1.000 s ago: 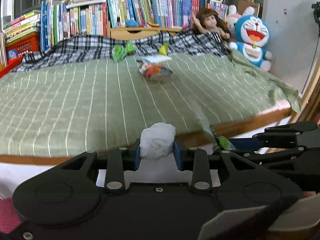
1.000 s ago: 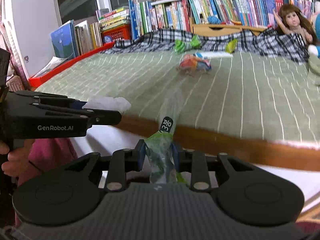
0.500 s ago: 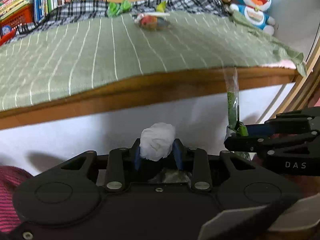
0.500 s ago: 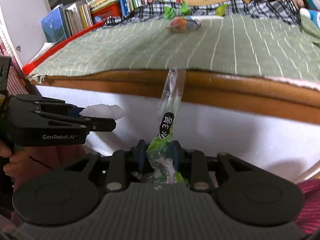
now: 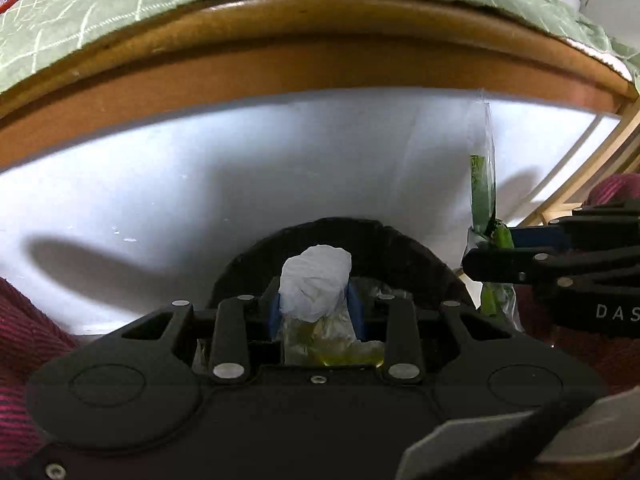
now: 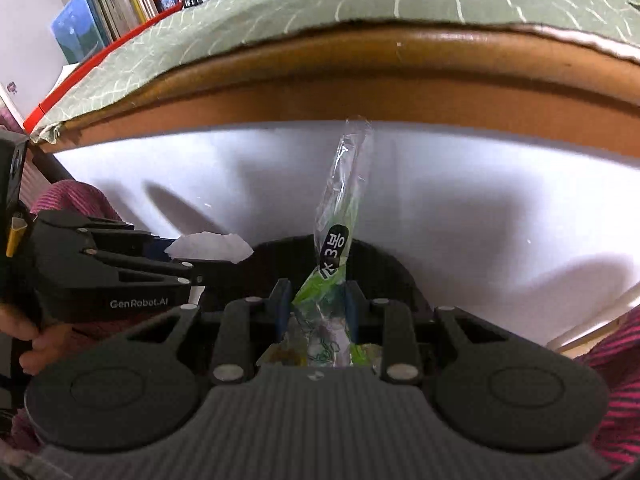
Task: Collect trash
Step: 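Open both grippers over the black bag to drop tissue and bottle, then raise both open grippers back above the bed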
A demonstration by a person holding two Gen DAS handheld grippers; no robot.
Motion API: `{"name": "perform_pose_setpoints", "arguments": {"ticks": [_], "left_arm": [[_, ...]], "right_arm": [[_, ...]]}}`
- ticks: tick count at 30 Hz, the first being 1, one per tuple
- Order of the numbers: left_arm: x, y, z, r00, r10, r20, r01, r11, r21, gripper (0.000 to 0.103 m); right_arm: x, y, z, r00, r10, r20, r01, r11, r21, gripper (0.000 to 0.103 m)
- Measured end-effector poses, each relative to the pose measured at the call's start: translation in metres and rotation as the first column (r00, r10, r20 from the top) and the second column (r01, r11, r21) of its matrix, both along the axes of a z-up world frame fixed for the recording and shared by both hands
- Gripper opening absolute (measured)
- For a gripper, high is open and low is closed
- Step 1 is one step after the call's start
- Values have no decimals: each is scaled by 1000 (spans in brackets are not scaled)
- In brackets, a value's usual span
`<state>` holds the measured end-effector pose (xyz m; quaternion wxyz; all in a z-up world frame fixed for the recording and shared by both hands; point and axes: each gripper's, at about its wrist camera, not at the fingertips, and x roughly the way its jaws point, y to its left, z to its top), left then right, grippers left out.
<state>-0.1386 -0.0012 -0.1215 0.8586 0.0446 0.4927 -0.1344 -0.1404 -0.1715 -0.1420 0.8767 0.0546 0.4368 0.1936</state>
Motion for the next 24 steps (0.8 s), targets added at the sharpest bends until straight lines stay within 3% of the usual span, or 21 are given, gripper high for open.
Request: {"name": "perform_pose_setpoints", "arguments": {"ticks": [9, 11, 12, 14, 16, 24], "left_arm": [[3, -2, -2, 1000, 8, -8, -8, 1000, -3, 33], [2, -2, -1, 1000, 10, -6, -10, 1000, -2, 45], [1, -1, 1, 1000, 13, -2, -13, 1000, 0, 50], [-1, -3, 2, 1000, 18, 15, -18, 1000, 15, 69], [-3, -4, 5, 999, 18, 40, -19, 999, 28, 77], [-3, -2, 23, 995, 29, 97, -32, 999, 37, 82]], "right_arm": [[4, 4, -2, 1000, 11, -12, -11, 1000, 8, 37], [4, 3, -2, 1000, 11, -10, -11, 1000, 7, 44], [4, 3, -1, 1000, 10, -10, -10, 1000, 8, 55], [3, 1, -1, 1000, 10, -10, -10, 1000, 15, 59], [3, 2, 0, 1000, 9, -9, -9, 1000, 15, 63], [1, -3, 10, 1000, 2, 27, -2, 1000, 25, 66]]}}
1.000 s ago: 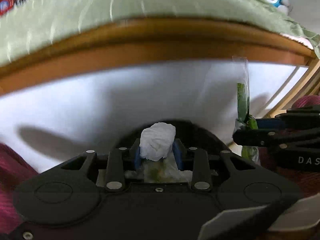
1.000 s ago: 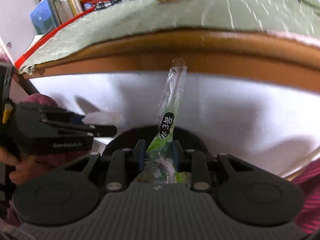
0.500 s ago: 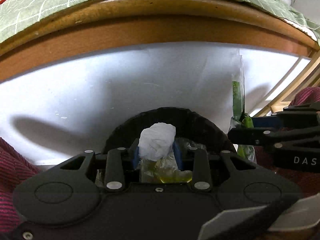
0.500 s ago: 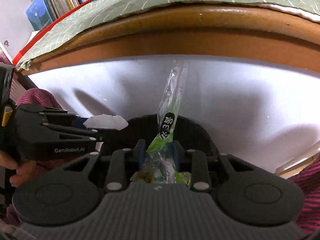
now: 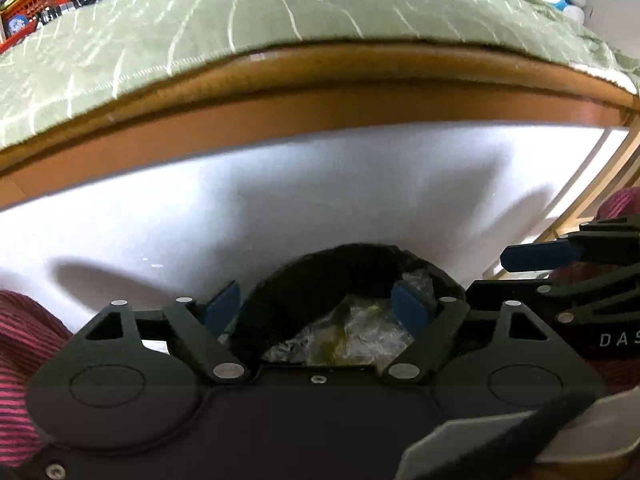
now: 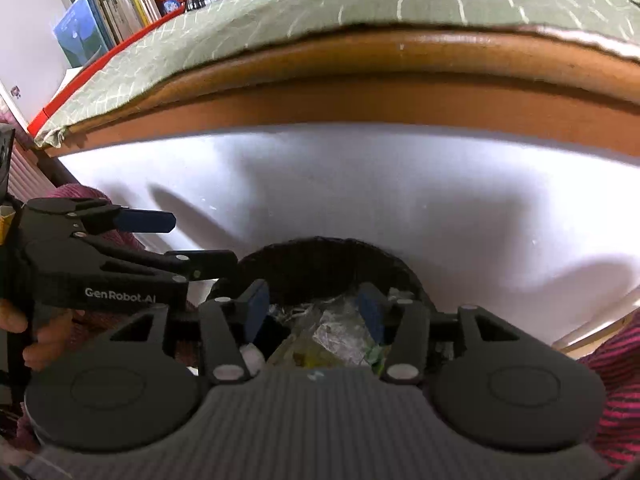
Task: Collect trash
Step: 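Raise both open grippers back above the bed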
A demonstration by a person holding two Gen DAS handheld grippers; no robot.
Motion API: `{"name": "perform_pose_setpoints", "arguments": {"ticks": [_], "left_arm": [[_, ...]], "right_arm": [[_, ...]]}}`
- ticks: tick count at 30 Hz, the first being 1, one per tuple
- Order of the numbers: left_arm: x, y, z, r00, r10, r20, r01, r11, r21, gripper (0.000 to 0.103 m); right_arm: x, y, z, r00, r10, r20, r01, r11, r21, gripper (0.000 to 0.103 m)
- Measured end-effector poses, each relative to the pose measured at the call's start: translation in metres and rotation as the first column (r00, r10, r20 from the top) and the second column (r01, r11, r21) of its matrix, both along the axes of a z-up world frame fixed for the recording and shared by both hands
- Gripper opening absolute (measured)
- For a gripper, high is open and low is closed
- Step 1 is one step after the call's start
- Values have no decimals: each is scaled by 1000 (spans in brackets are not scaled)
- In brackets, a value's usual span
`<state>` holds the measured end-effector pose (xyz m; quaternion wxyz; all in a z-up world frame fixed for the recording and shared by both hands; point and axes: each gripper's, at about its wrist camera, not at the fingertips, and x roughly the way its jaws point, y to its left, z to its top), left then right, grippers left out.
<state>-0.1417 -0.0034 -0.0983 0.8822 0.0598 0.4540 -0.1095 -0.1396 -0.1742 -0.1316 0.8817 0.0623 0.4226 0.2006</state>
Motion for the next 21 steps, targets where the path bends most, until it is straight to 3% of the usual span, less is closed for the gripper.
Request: {"name": "perform_pose_setpoints", "arguments": {"ticks": [5, 12, 17, 21], "left_arm": [[-5, 5, 37, 999, -28, 43, 30, 998, -54, 84], [2, 7, 100, 975, -48, 219, 74, 991, -112, 92], [31, 5, 131, 951, -5, 311, 46, 991, -126, 92], [67, 4, 142, 940, 45, 338, 11, 987, -161, 92]], "right_arm": [[-6, -11, 28, 993, 6, 117, -15, 997, 77, 73], [2, -35, 72, 961, -54, 272, 15, 990, 142, 77], [20, -43, 99, 929, -124, 349, 87, 989, 119, 77], [45, -51, 118, 907, -190, 376, 156, 981, 119, 79]]}}
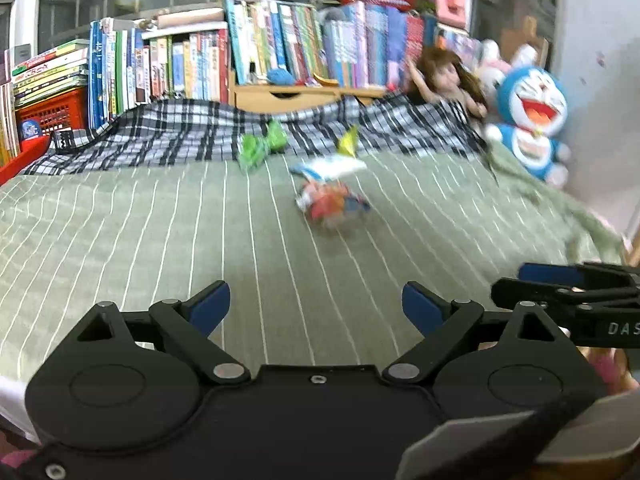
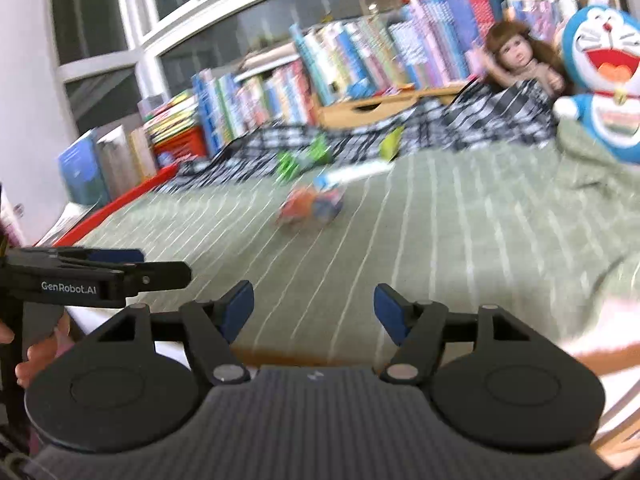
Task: Collect trash
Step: 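Raise both open grippers back above the bed, then grasp the clear wrapper with the left gripper while the right grasps the orange snack packet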
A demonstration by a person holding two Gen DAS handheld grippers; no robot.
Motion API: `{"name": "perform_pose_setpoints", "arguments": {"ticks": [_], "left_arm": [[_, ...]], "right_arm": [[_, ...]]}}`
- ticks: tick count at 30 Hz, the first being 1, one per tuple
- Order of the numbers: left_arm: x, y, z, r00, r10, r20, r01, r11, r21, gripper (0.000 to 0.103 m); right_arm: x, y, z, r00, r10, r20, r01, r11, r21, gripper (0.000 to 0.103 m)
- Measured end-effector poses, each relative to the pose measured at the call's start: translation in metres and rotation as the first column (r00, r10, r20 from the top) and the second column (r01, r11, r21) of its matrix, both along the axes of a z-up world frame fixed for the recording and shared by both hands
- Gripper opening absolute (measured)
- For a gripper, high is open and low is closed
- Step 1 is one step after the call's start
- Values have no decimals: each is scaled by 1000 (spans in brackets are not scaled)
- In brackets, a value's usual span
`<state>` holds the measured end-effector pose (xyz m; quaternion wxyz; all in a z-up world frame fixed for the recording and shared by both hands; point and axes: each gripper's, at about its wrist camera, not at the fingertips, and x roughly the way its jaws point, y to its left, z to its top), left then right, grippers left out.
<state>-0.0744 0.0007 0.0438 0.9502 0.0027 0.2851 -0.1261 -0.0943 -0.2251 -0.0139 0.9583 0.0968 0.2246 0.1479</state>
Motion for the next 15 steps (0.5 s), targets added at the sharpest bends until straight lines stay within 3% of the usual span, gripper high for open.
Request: {"name": "perform_pose_setpoints", "arguments": {"ticks": [4, 10, 15], "left_arm": [[43, -6, -2, 1000, 24, 10, -24, 999, -36, 93], [90, -26, -19, 999, 12, -35, -15, 997, -75, 92], [121, -56, -37, 999, -16, -50, 13, 998, -59, 92]], "right_arm": [[30, -9, 11, 999, -47, -5, 47, 999, 4, 80], [66, -17, 14, 994, -98, -38, 99, 995, 17, 80], [75, -24, 15, 991, -125, -46, 126, 992, 27, 80]]}}
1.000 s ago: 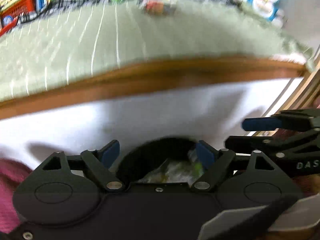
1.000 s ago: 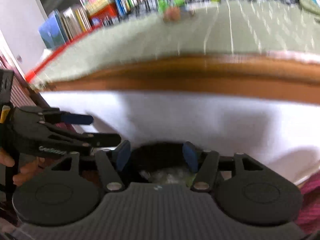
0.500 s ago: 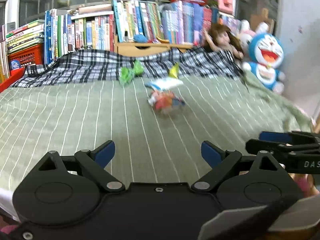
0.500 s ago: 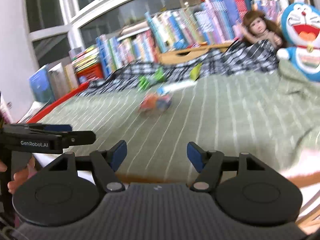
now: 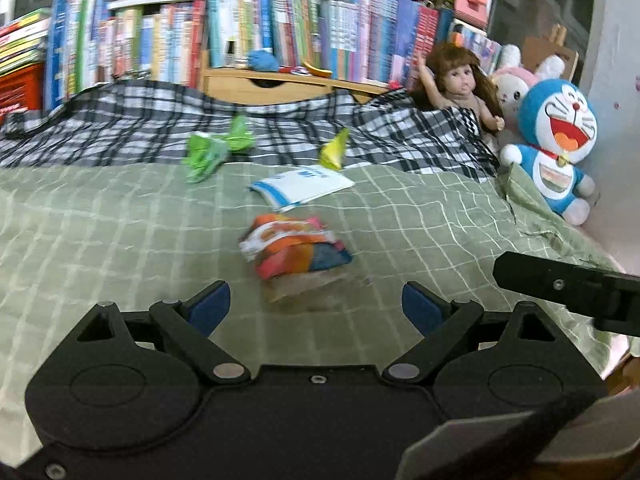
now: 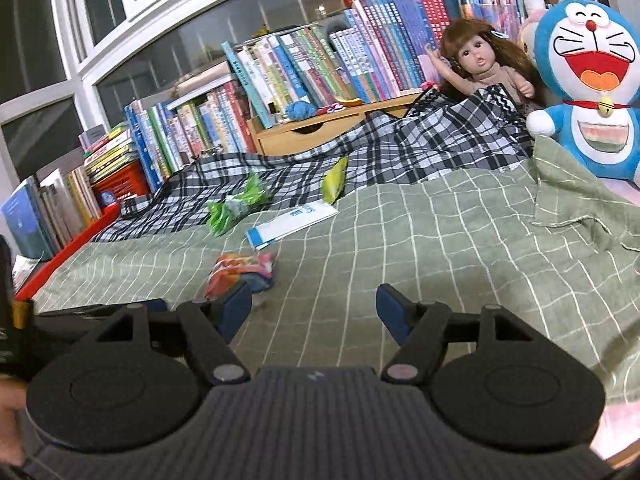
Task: Collect trash
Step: 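Grasp the clear wrapper with the left gripper while the right grasps the orange snack packet, then carry the clear wrapper and orange snack packet down to the trash bag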
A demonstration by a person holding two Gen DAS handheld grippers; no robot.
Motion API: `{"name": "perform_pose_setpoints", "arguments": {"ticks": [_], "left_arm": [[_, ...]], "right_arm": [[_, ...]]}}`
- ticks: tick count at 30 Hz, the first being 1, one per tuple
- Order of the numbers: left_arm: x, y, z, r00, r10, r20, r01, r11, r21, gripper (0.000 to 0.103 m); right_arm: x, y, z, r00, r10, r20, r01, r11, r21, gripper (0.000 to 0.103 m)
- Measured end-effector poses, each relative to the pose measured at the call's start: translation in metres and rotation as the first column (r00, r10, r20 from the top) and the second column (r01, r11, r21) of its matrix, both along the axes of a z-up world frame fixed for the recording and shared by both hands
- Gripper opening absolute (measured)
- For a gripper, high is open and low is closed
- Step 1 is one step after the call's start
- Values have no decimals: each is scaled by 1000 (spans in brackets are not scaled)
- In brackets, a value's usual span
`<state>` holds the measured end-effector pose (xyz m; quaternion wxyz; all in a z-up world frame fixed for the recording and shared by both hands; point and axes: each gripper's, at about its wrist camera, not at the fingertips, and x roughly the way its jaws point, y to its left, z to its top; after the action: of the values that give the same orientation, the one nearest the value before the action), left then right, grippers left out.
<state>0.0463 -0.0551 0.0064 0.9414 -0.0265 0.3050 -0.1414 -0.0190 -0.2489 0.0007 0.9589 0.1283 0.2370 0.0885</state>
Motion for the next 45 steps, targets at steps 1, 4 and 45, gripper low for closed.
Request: {"name": "perform_pose_setpoints", "arguments": {"ticks": [1, 4, 45], "left_arm": [[6, -8, -5, 1000, 3, -3, -3, 1000, 22, 92], [22, -21, -16, 999, 24, -22, -23, 998, 54, 79], [-55, 72, 4, 996, 92, 12, -91, 994, -60, 20]], "right_arm": [[1, -1, 0, 1000, -2, -2, 2, 1000, 0, 80], [3, -4, -1, 1000, -9, -8, 9, 1000, -5, 80], [38, 66, -16, 984, 154, -88, -165, 979, -123, 48]]}}
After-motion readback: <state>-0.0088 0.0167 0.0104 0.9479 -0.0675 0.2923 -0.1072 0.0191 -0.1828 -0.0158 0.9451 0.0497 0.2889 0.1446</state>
